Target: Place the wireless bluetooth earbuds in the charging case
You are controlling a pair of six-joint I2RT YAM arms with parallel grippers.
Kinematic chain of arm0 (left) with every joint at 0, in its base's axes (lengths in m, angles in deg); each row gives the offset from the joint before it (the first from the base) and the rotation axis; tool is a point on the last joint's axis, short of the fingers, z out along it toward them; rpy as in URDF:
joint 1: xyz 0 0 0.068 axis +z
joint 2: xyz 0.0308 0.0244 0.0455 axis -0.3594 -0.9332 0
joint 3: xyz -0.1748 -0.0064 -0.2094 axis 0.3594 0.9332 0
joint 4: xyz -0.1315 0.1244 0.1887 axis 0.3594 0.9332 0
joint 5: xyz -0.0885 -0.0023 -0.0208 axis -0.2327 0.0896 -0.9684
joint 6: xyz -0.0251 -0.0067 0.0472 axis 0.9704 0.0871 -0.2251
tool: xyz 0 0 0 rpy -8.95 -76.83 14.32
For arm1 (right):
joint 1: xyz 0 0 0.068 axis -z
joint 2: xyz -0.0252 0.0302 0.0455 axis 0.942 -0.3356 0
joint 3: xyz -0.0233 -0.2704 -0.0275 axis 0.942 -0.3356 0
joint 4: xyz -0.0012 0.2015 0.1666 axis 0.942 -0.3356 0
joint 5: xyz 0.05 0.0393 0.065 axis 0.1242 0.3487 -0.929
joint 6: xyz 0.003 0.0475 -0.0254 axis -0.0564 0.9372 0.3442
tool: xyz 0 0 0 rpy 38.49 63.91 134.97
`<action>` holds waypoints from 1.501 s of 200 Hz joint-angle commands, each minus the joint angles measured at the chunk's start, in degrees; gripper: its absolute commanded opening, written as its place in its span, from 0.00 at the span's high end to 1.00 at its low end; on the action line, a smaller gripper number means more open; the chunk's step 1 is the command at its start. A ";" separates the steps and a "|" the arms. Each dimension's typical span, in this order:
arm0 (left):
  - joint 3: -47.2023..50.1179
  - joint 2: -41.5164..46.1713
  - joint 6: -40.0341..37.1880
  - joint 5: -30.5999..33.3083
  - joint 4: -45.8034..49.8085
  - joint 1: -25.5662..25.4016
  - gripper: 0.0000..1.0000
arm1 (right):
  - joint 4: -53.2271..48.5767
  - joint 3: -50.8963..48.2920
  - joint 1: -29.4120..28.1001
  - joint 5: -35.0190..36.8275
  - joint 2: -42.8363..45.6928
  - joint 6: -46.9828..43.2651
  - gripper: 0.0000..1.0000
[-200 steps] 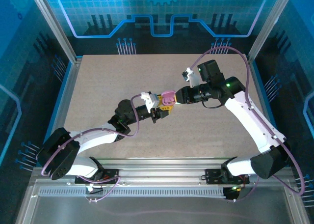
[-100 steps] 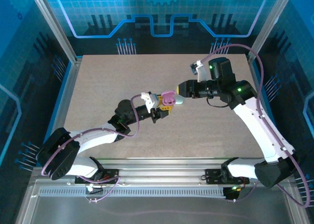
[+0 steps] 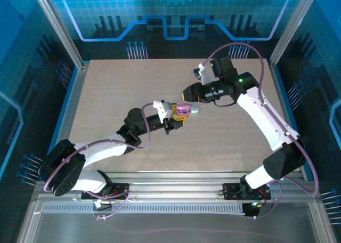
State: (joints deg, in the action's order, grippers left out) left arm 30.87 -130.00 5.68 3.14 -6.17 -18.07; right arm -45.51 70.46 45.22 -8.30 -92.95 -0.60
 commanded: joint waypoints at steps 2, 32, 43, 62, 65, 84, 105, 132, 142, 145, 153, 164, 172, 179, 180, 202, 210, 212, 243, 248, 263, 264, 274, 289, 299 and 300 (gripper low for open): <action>-1.51 1.69 0.13 0.94 -1.37 -0.36 0.69 | -2.21 -2.60 -0.33 -4.83 3.55 -2.34 0.51; -1.64 1.71 0.64 -0.02 -1.65 -0.38 0.68 | 1.57 -8.76 1.02 -10.35 7.49 -1.03 0.49; -1.64 1.78 0.94 -0.59 -1.98 -0.39 0.68 | 4.24 -11.43 1.96 -14.27 8.65 0.24 0.47; -1.94 1.86 1.49 -0.94 -2.31 -0.33 0.68 | 6.27 -14.18 3.04 -19.79 9.45 1.16 0.42; -1.99 1.97 1.61 -1.05 -2.30 -0.33 0.68 | 6.53 -14.56 3.09 -20.39 9.51 1.23 0.41; -2.50 2.04 2.08 -2.54 -2.69 -0.33 0.68 | 9.06 -16.14 3.23 -24.56 8.92 2.28 0.39; -3.20 1.72 2.76 -4.14 -3.37 -0.39 0.68 | 12.08 -17.17 3.27 -26.82 7.35 4.45 0.42; -3.73 1.77 3.16 -5.47 -3.17 -0.54 0.67 | 14.74 -18.10 3.61 -29.06 6.04 5.53 0.48; -3.85 1.86 3.17 -5.92 -2.66 -0.56 0.66 | 16.05 -18.60 3.87 -29.60 5.86 6.57 0.51; -3.92 1.86 3.24 -6.01 -2.50 -0.55 0.66 | 16.34 -18.72 3.96 -29.75 5.78 6.74 0.52; -4.01 1.94 3.15 -6.08 -2.01 -0.51 0.65 | 16.55 -18.92 4.18 -29.97 5.77 6.84 0.55; -3.99 2.04 2.74 -5.98 -1.11 -0.51 0.64 | 16.48 -19.09 4.52 -29.84 5.85 6.77 0.60; -4.01 2.12 2.39 -5.48 -0.34 -0.56 0.64 | 16.46 -19.32 4.86 -29.81 5.94 6.78 0.64; -4.02 2.21 1.68 -5.12 0.43 -0.52 0.63 | 16.46 -19.45 5.08 -29.65 6.10 6.75 0.67; -4.02 2.21 1.54 -5.11 0.50 -0.51 0.63 | 16.46 -19.49 5.10 -29.60 6.11 6.76 0.68; -4.25 2.13 0.07 -4.56 3.12 -0.51 0.60 | 17.55 -20.61 5.87 -29.41 6.81 7.53 0.77; -4.45 2.13 -0.39 -4.56 4.05 -0.51 0.60 | 17.77 -20.77 5.92 -29.35 6.91 7.57 0.79; -4.45 2.11 -0.41 -4.43 4.25 -0.51 0.60 | 17.76 -20.81 5.96 -29.37 6.98 7.57 0.80; -4.13 2.03 -1.50 -2.99 5.87 -0.51 0.50 | 18.52 -21.59 6.19 -28.39 7.50 7.52 0.85; -3.95 2.19 -1.73 -2.43 6.12 -0.52 0.47 | 18.78 -21.77 6.39 -28.11 7.60 7.57 0.85; -3.17 2.90 -2.35 -1.22 7.32 -0.57 0.41 | 19.39 -22.51 7.01 -25.66 8.02 8.00 0.85; -3.11 3.00 -2.36 -1.09 7.41 -0.58 0.41 | 19.42 -22.61 6.99 -25.45 8.04 8.05 0.85; -2.34 3.80 -2.44 0.07 8.55 -0.52 0.37 | 20.70 -23.62 7.45 -24.20 8.43 8.25 0.85; -0.78 5.64 -2.30 1.85 9.84 -0.51 0.32 | 22.52 -25.66 8.02 -20.03 8.76 8.32 0.84; 0.58 7.25 -1.73 3.57 10.15 -0.51 0.31 | 22.88 -27.12 8.37 -15.96 8.31 8.10 0.84; 0.74 7.46 -1.75 3.77 10.15 -0.55 0.31 | 22.97 -27.33 8.42 -15.68 8.23 8.10 0.84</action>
State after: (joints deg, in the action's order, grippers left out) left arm 29.13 -127.23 4.81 3.71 2.81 -18.21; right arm -25.95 46.11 52.13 -33.06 -85.47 7.31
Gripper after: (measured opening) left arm 0.680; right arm 0.300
